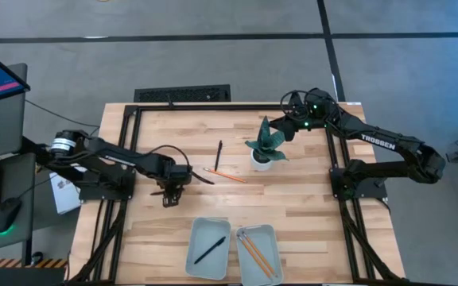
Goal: Sort pens & pencils
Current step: Put the bottom pen into the left gray bin
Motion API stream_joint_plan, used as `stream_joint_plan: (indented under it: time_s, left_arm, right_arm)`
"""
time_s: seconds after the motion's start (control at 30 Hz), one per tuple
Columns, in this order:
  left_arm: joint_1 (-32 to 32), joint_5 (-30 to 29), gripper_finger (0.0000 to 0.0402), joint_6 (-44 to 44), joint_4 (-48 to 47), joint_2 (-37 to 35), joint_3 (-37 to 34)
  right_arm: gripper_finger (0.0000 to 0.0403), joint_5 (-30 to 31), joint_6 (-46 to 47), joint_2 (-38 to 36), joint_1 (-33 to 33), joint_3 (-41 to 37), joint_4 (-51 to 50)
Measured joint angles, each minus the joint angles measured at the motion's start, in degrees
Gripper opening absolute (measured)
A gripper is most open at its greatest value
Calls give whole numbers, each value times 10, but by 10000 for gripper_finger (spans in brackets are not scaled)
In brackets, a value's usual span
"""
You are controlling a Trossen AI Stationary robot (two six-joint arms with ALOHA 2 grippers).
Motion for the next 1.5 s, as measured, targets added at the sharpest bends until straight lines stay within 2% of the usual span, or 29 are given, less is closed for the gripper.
stream_joint_plan:
  time_s: [0.73,0.93,1.5]
  left_arm:
    - [-1,-24,140,-14,-13,14,14]
    - [0,-20,140,26,-13,14,14]
    - [-1,-32,139,-20,-14,19,15]
  right_arm:
    - [98,1,0,0,0,0,0]
    - [98,1,-1,0,0,0,0]
    - [98,-1,-16,0,0,0,0]
